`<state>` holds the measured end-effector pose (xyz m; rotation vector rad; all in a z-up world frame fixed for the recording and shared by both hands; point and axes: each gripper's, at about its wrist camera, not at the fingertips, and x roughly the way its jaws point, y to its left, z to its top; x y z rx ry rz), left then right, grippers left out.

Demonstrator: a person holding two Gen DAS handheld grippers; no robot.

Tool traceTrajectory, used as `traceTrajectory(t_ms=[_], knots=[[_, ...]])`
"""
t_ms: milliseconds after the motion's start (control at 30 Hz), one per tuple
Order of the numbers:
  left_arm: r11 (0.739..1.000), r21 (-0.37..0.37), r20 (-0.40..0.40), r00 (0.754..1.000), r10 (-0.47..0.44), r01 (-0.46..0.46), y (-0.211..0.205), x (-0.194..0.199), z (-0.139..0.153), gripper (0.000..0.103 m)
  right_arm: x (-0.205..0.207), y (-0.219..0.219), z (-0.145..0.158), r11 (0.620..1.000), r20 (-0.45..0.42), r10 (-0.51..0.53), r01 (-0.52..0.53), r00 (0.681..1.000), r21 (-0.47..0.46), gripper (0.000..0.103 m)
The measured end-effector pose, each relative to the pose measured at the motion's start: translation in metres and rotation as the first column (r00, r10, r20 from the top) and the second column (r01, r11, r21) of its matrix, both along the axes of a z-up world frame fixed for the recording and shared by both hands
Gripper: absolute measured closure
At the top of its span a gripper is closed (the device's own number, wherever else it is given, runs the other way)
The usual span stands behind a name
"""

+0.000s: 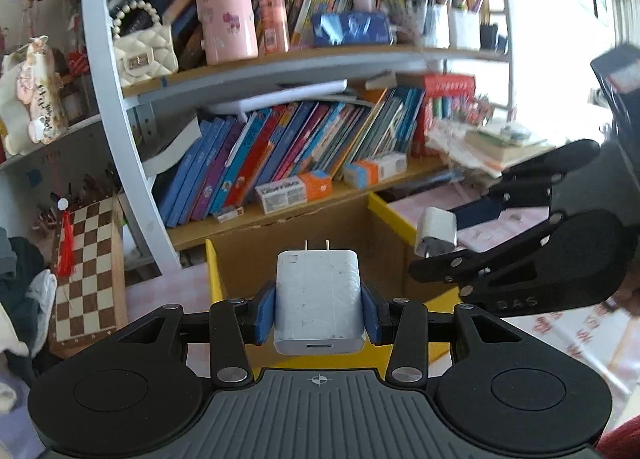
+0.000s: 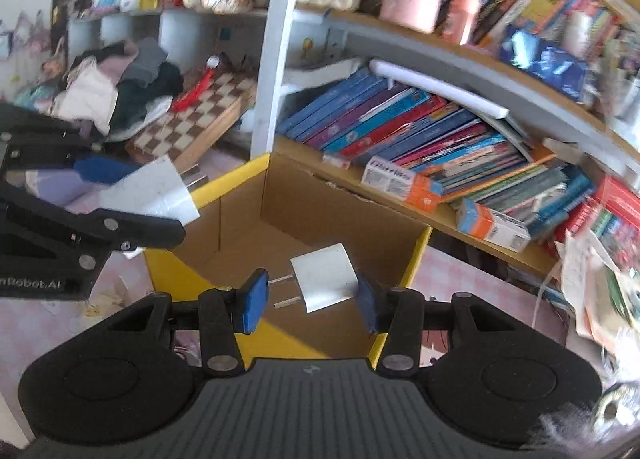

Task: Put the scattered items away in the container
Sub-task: 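Lower both items into the yellow box and open both grippers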

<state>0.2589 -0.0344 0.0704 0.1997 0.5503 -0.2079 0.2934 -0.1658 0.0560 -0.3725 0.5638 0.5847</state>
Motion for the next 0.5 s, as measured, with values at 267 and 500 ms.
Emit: traceTrajectory(t_ms=[267,500], knots=[[0.999,0.038,-0.118,0.993,0.026,-0.022,0.008,0.08,-0.014,0.061,0.07,0.034,-0.021,0.957,-0.049,0.196,-0.202,0.979,-0.206,0.058],[0.993,0.108,-0.257,0.964,0.066,-0.04,0.011,0.138,-0.049,0.061,0.125,0.063,-0.057,0.87,-0.15,0.302,-0.336,0.942,-0.361,0.058]])
